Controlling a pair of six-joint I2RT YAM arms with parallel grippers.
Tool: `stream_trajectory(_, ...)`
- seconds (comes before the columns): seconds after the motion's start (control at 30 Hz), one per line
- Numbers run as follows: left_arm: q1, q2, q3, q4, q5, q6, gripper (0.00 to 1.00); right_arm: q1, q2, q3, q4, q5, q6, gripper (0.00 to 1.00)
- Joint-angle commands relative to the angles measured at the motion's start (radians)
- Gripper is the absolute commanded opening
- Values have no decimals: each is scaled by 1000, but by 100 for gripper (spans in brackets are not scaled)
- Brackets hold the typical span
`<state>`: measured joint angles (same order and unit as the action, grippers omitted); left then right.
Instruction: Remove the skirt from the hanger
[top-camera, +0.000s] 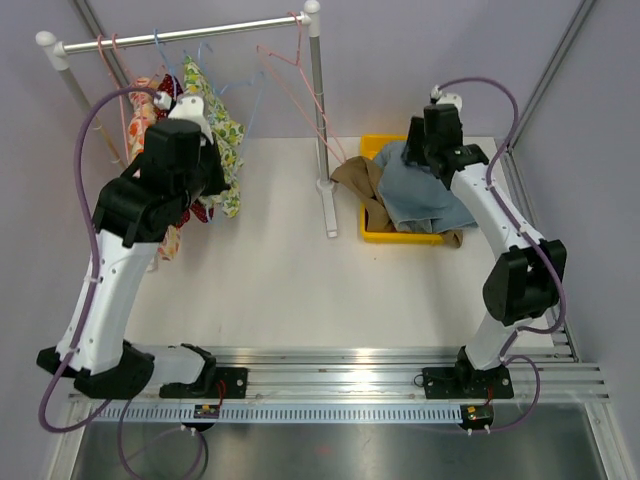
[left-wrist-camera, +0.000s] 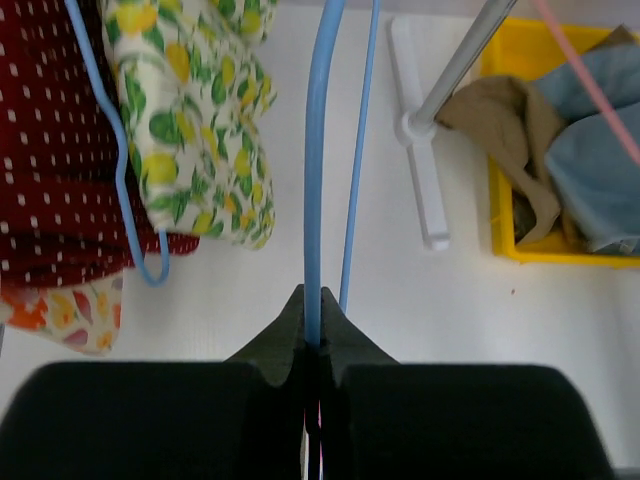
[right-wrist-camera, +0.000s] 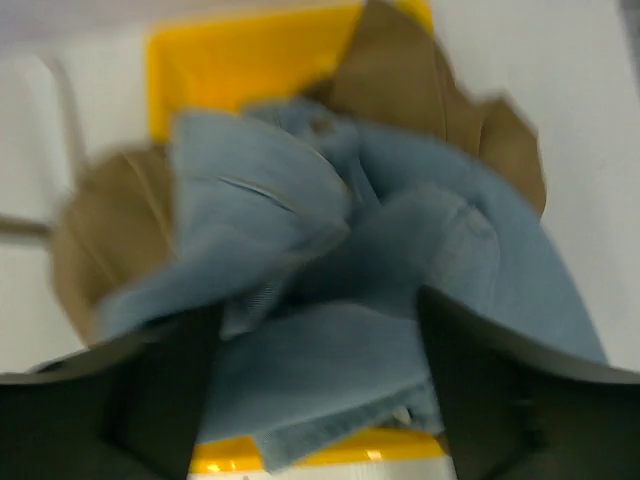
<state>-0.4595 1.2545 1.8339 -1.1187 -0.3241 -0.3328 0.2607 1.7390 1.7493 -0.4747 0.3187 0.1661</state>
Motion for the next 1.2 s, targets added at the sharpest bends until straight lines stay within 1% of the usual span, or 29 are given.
stream_trajectory(0.0, 18, 127, 205, 83, -40, 67, 0, -26, -35, -186, 24, -55, 185, 97)
stream_trajectory(0.03, 36, 166, 249, 80, -33, 70, 0, -25, -45, -285, 31, -72, 252, 100)
stream_trajectory(0.07, 44, 195, 283, 80, -26, 74, 0, -26, -77, -336, 53, -101, 278, 99)
stream_trajectory(0.1, 54, 259, 351, 77, -17, 74, 0, -25, -94, -432, 106, -171, 311, 99)
stream_trajectory(0.2, 64, 341, 427, 88, 5, 74, 0, -18, -162, -545, 174, -256, 337, 100)
stream_trajectory(0.23, 67, 385, 462, 95, 13, 72, 0, -17, -179, -604, 185, -266, 340, 99)
stream_trajectory(0.3, 70, 433, 494, 120, 39, 71, 0, -17, -229, -672, 205, -282, 342, 100)
stream_trajectory(0.37, 71, 505, 556, 125, 54, 55, 0, -17, -269, -703, 212, -293, 323, 99)
stream_trajectory(0.43, 71, 543, 583, 141, 91, 35, 0, -17, -294, -731, 206, -291, 305, 99)
stream_trajectory(0.53, 70, 582, 584, 171, 140, -1, 0, -17, -337, -757, 200, -293, 288, 99)
stream_trajectory(0.63, 44, 580, 567, 154, 146, -26, 0, -17, -372, -783, 202, -294, 286, 100)
stream_trajectory(0.73, -5, 508, 493, 154, 88, -17, 0, -17, -391, -797, 197, -303, 292, 99)
stream_trajectory(0.77, -11, 487, 476, 149, 80, -20, 4, -17, -397, -798, 196, -308, 294, 100)
stream_trajectory(0.8, -13, 450, 461, 142, 79, -20, 10, -15, -398, -800, 191, -310, 299, 100)
stream_trajectory(0.83, -13, 433, 444, 132, 77, -23, 28, -15, -403, -801, 188, -310, 303, 100)
stream_trajectory(0.97, -13, 347, 438, 62, 27, -2, 54, -15, -443, -815, 177, -314, 311, 100)
stream_trajectory(1.07, -7, 283, 438, 42, -32, 35, 63, -17, -470, -826, 165, -314, 309, 99)
stream_trajectory(1.17, 45, 243, 435, 16, -43, 58, 65, -15, -495, -841, 151, -314, 306, 99)
